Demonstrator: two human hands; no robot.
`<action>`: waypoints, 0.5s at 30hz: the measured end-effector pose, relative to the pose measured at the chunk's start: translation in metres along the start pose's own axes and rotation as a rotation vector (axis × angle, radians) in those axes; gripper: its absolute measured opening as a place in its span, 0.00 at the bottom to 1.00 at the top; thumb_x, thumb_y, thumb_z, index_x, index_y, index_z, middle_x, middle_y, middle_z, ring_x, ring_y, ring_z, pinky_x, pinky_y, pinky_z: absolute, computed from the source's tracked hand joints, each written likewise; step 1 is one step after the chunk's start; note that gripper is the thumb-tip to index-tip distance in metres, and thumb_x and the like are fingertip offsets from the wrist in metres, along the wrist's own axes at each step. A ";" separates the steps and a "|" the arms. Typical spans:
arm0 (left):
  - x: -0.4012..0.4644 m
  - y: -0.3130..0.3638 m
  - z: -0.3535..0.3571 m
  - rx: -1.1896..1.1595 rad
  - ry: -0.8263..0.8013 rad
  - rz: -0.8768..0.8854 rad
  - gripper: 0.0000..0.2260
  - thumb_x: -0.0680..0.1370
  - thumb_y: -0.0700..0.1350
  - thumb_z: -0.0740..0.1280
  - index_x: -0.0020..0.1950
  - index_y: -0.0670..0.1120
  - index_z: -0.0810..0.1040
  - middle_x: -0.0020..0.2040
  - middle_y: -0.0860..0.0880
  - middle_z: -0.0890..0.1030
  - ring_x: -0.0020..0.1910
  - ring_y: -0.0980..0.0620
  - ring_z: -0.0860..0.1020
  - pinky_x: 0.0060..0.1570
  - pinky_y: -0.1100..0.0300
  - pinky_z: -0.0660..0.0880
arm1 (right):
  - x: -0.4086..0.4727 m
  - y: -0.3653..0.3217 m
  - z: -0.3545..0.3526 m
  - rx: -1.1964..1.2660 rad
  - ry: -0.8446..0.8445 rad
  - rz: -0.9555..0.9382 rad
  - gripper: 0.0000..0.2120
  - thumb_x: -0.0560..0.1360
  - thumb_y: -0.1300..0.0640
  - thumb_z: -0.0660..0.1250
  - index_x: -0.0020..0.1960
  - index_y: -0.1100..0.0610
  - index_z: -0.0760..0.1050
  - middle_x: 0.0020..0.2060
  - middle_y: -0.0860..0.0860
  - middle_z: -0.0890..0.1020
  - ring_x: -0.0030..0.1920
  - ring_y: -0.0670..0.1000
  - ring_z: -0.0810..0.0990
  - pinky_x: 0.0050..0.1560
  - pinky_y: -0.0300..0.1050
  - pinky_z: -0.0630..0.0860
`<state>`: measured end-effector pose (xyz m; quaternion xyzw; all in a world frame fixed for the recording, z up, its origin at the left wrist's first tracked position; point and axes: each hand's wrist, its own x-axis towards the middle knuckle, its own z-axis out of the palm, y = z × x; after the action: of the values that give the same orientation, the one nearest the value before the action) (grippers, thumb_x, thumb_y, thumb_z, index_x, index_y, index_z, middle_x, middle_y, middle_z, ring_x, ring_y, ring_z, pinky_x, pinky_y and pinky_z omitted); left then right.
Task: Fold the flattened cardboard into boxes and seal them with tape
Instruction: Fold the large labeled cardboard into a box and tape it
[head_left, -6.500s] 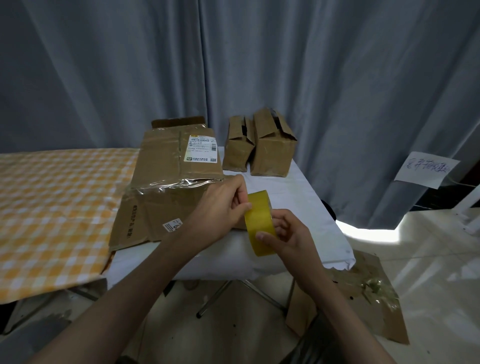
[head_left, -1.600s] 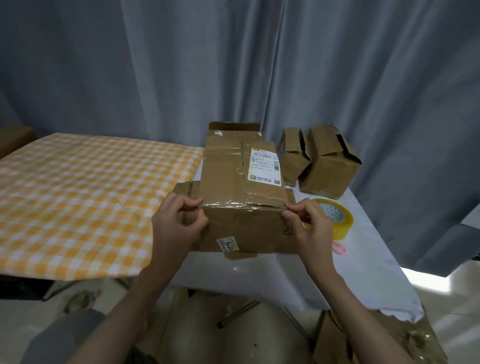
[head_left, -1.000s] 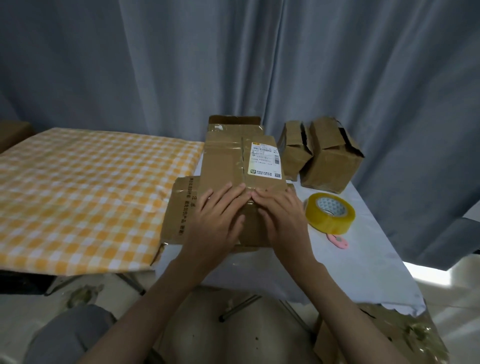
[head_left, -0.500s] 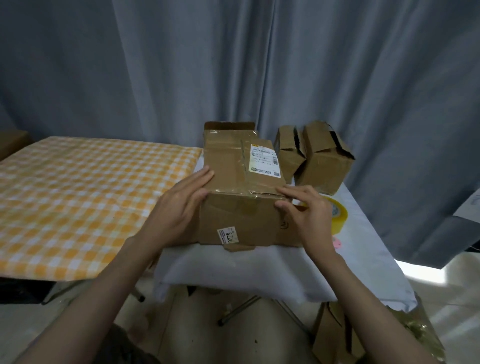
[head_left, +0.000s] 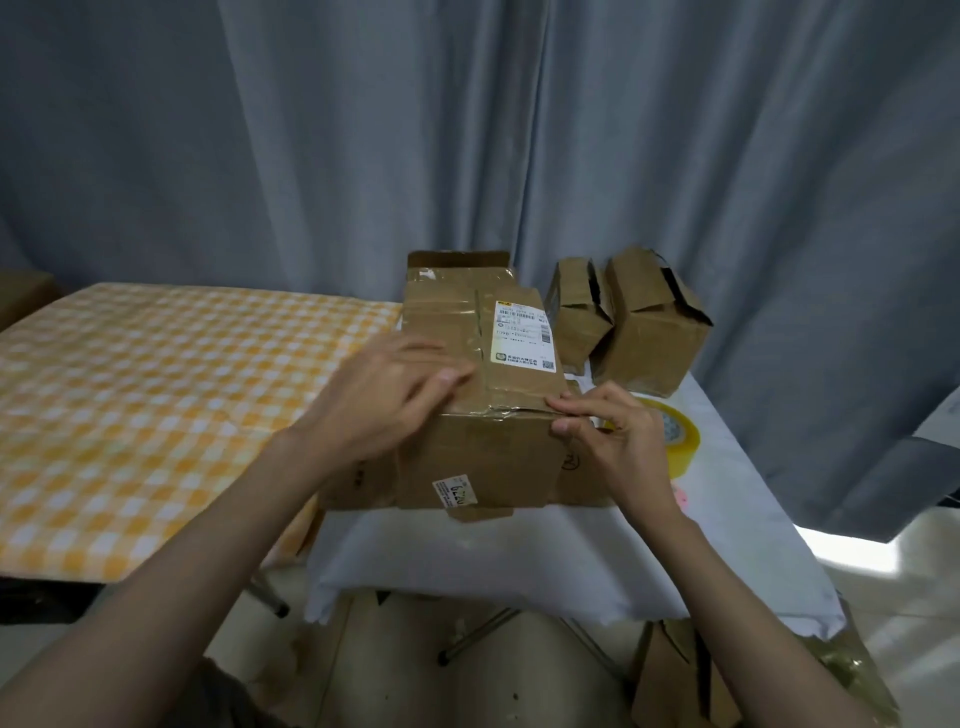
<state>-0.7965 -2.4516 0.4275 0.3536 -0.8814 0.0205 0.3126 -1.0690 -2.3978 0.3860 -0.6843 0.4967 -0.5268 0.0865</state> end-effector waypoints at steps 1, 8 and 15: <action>0.016 0.010 0.004 0.003 -0.179 -0.021 0.24 0.83 0.62 0.48 0.76 0.56 0.67 0.75 0.57 0.69 0.74 0.54 0.66 0.72 0.52 0.63 | 0.000 0.001 -0.001 -0.005 -0.002 -0.002 0.13 0.69 0.66 0.77 0.52 0.57 0.86 0.43 0.50 0.83 0.49 0.37 0.80 0.51 0.28 0.70; 0.097 -0.002 0.048 0.119 -0.650 -0.305 0.35 0.81 0.67 0.46 0.82 0.50 0.42 0.81 0.53 0.40 0.80 0.49 0.44 0.78 0.50 0.44 | 0.004 0.005 -0.001 -0.042 -0.017 0.025 0.12 0.69 0.63 0.77 0.52 0.54 0.86 0.43 0.44 0.81 0.47 0.40 0.79 0.47 0.30 0.71; 0.145 -0.033 0.061 0.170 -0.576 -0.465 0.40 0.79 0.71 0.47 0.82 0.46 0.43 0.82 0.49 0.44 0.80 0.48 0.44 0.77 0.48 0.45 | 0.004 0.013 0.002 -0.032 -0.001 -0.033 0.12 0.68 0.62 0.77 0.51 0.56 0.86 0.41 0.49 0.82 0.47 0.44 0.81 0.48 0.27 0.70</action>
<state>-0.8889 -2.5802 0.4539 0.5600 -0.8246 -0.0779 0.0180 -1.0758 -2.4078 0.3791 -0.6940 0.4935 -0.5200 0.0672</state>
